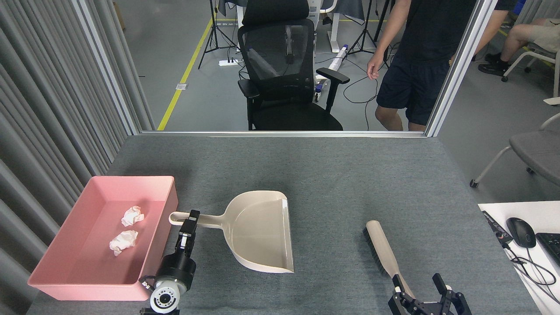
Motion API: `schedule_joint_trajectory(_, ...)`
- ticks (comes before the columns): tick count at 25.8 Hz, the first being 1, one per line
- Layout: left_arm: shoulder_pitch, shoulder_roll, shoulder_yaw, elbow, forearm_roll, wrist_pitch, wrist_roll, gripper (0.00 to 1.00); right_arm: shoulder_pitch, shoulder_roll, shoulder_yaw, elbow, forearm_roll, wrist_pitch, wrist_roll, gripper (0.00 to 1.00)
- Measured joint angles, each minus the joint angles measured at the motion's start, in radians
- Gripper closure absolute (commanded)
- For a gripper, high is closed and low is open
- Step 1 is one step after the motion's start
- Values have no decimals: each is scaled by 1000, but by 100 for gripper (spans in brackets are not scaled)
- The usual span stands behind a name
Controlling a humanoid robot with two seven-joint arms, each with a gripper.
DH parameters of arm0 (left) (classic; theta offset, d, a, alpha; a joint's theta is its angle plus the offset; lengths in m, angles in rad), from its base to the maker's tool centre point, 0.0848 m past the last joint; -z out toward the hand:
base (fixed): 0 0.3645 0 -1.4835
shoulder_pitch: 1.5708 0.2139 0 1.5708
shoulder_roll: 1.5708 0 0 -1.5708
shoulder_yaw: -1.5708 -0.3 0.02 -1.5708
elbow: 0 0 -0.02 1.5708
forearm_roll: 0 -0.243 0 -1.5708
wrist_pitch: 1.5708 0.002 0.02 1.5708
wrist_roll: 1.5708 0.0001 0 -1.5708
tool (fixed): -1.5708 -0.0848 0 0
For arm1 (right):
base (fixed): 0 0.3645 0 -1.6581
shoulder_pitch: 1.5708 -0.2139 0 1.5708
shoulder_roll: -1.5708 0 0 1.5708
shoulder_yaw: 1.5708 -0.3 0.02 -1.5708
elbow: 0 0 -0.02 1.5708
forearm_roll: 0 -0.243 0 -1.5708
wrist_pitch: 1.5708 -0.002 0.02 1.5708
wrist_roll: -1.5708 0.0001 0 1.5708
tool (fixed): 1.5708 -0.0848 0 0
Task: Sweep and dump garbage into bin
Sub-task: 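Lower the empty dustpan back onto the table with the left gripper, then release the dustpan handle with the left gripper and the brush with the right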
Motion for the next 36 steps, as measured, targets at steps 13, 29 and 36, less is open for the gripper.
schedule_joint_trajectory(13, -16, -3, -16, 116, 14, -50, 22, 88, 0, -9, -1, 0, 0, 0, 1, 4)
schedule_joint_trajectory(29, -24, -3, -26, 132, 22, -41, 38, 2, 0, -20, -2, 0, 0, 0, 0, 4)
schedule_joint_trajectory(36, 27, 2, -62, 82, 17, -24, 33, 2, 0, -20, -3, 0, 0, 0, 0, 4)
